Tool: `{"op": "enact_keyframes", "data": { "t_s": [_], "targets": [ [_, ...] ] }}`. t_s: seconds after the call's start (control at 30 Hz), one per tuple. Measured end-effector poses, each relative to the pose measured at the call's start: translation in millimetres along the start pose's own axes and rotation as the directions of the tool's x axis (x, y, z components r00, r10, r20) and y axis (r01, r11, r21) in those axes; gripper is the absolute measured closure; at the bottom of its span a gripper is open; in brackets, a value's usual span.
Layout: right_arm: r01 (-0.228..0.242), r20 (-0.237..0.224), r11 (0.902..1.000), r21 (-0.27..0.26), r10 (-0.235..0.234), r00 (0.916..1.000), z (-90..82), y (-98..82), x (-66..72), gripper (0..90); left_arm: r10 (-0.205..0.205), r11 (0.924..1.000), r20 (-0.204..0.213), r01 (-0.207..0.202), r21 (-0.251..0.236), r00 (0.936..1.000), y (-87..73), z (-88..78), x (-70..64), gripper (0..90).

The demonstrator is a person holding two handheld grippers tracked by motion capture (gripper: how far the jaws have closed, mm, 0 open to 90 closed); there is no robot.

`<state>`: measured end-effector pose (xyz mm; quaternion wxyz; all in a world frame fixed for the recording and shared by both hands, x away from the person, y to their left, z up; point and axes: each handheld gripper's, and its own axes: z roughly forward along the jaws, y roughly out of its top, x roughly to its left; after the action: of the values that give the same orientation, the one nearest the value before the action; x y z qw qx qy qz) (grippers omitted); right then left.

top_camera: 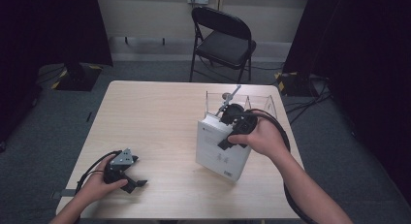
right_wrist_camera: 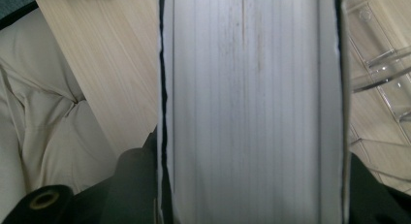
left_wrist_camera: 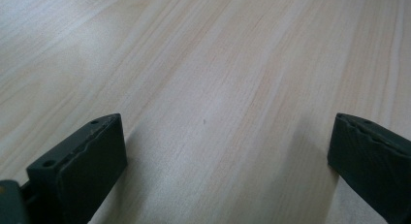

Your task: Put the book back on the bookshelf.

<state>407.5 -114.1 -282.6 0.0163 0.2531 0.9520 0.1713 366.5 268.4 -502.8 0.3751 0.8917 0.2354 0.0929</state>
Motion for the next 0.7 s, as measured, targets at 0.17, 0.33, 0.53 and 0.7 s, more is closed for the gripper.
{"op": "enact_keyframes", "data": {
  "t_s": [0.17, 0.33, 0.53, 0.7],
  "targets": [
    [-0.007, 0.001, 1.0000, -0.004, 0.007, 1.0000, -4.6, -7.6, -1.2, 52.3, 0.000, 1.0000, 0.000, 0.000, 0.000, 1.0000, 0.0, 0.0, 0.0, 0.0],
    [-0.024, 0.010, 0.9997, 0.005, 0.024, 0.9997, -7.8, -21.2, -1.1, 52.3, 0.000, 1.0000, 0.000, 0.000, 0.000, 1.0000, 0.0, 0.0, 0.0, 0.0],
    [-0.044, 0.023, 0.9990, 0.012, 0.043, 0.9988, -9.7, -35.1, -4.7, 52.2, -0.001, 1.0000, 0.000, 0.001, 0.000, 1.0000, 0.0, 0.0, -0.1, 0.0],
    [-0.069, 0.034, 0.9974, 0.020, 0.068, 0.9971, -14.3, -43.5, -7.6, 52.3, 0.000, 1.0000, 0.000, 0.000, 0.000, 1.0000, 0.0, 0.0, 0.0, 0.0]
  ]
}}
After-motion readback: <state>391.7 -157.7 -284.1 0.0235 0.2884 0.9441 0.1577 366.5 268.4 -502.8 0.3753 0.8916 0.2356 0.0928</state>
